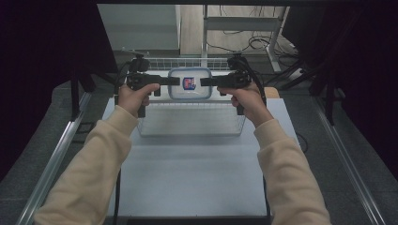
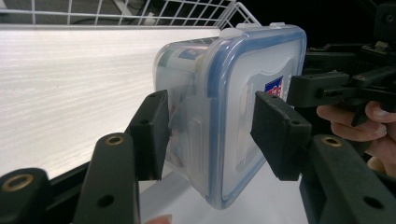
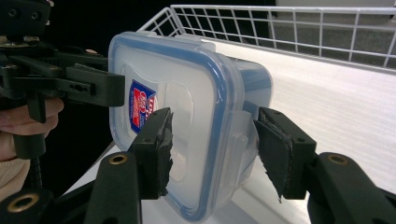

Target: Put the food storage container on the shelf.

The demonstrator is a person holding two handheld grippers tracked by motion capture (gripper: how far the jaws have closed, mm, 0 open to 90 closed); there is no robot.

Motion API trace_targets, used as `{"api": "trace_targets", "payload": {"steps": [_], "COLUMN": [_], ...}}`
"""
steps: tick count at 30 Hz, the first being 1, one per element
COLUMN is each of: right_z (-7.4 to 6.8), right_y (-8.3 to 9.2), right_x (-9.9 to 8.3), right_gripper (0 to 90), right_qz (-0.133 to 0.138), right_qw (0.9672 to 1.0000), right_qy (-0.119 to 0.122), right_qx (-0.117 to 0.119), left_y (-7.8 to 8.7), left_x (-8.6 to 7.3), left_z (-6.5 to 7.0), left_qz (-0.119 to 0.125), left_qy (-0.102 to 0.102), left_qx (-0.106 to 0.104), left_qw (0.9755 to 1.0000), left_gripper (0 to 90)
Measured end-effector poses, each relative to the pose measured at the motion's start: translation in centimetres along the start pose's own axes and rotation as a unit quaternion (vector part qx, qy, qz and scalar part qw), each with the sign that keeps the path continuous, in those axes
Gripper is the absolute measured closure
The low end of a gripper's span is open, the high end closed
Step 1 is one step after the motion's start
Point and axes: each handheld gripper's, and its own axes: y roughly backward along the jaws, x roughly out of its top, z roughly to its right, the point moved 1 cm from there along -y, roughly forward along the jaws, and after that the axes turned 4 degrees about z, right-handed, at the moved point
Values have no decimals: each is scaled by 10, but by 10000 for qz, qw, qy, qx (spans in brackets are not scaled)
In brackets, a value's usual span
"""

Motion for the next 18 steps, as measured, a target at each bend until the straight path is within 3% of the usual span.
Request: {"api": "trace_targets", "payload": {"steps": [2, 9, 12, 18], "right_z": [5, 17, 23, 30], "right_y": [-5, -19, -24, -30], "right_x": [2, 5, 6, 16], "right_gripper": [466, 458, 451, 443], "right_qz": [-28, -164, -176, -404], "right_qw": [10000, 9998, 9994, 9970], "right_qy": [-24, -136, -298, -658], "right_qx": [0, -9, 3, -57], "left_y": [-5, -14, -16, -21], "left_x": [1, 8, 10, 14], "left_z": [-5, -19, -24, -31], "left_qz": [8, -154, -116, -148], "left_qy": [124, 176, 360, 524], "left_qx": [-30, 18, -35, -53], "left_qw": [9999, 9997, 9993, 9985], "left_gripper": [473, 471, 479, 478]}}
